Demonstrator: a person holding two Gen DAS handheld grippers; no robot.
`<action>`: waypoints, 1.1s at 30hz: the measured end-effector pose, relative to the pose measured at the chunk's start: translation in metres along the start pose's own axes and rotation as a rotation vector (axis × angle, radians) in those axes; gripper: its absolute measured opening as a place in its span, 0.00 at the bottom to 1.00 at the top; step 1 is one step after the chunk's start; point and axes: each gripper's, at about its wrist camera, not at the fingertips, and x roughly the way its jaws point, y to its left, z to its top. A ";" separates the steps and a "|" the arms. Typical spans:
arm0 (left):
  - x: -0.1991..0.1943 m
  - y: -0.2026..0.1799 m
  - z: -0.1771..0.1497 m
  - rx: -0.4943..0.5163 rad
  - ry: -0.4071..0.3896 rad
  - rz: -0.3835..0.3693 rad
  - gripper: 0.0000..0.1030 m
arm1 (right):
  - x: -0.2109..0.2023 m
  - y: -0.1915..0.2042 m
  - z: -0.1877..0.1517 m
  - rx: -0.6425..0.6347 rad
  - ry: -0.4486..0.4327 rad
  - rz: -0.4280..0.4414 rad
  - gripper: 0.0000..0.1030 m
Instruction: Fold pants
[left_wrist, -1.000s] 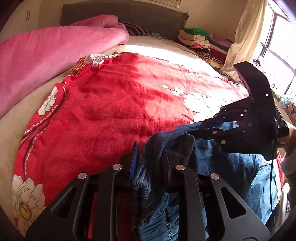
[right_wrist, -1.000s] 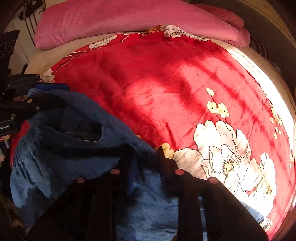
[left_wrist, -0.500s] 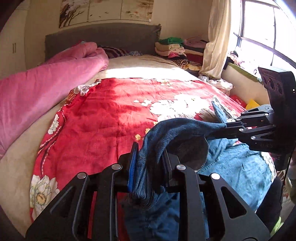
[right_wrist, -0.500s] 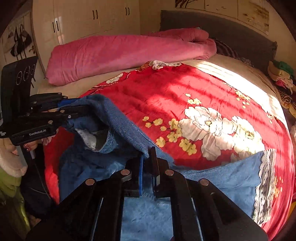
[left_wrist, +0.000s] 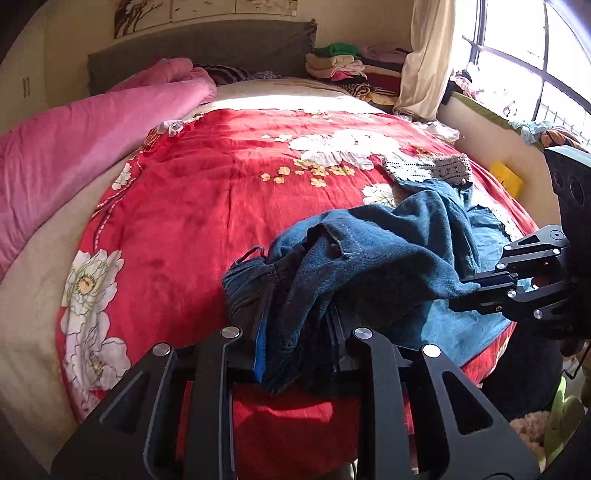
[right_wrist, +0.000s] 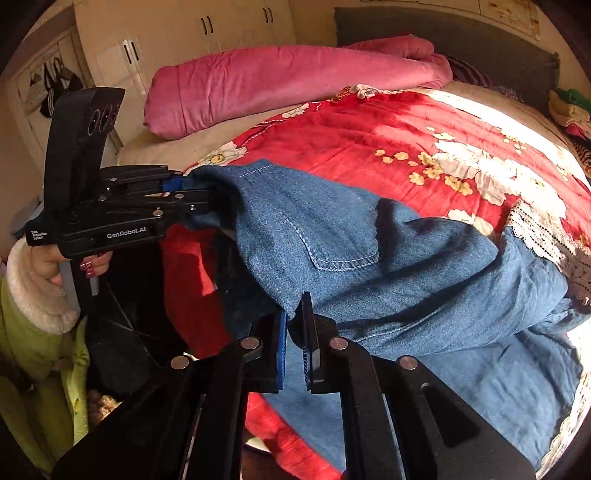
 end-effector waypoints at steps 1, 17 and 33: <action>-0.002 0.000 -0.005 0.006 0.004 0.003 0.19 | 0.001 0.004 -0.004 0.002 -0.001 0.001 0.06; -0.028 0.013 -0.039 -0.053 0.051 0.055 0.61 | 0.035 0.016 -0.040 0.070 0.063 -0.005 0.10; 0.031 -0.015 -0.004 -0.164 0.136 -0.125 0.13 | 0.027 0.008 -0.053 0.162 0.054 0.026 0.14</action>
